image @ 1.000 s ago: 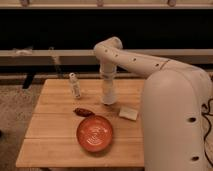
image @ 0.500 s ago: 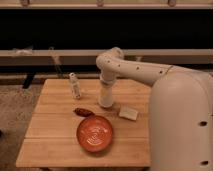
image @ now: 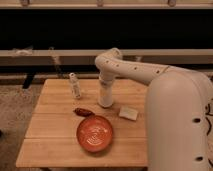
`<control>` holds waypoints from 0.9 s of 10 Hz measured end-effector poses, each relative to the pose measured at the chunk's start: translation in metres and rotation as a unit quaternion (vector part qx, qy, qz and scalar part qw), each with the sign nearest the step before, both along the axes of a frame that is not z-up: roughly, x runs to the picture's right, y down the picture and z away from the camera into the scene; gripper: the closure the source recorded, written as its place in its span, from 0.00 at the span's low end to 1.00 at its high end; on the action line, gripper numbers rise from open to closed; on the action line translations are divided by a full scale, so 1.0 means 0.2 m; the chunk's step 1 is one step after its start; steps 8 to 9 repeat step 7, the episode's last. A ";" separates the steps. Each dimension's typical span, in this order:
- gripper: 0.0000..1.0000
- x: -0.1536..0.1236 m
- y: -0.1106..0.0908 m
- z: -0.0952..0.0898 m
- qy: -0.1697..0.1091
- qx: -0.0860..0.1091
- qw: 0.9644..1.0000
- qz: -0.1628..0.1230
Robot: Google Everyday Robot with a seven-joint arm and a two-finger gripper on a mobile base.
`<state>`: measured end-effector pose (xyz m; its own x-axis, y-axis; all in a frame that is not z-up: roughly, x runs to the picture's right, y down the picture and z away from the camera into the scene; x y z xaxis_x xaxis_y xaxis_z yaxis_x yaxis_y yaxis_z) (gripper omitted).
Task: Place the ceramic cup over the eraser
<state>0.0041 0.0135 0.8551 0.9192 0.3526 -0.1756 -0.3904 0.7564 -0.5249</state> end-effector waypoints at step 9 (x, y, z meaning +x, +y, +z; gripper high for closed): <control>0.20 0.13 -0.18 -0.14 0.023 0.015 0.999 -0.026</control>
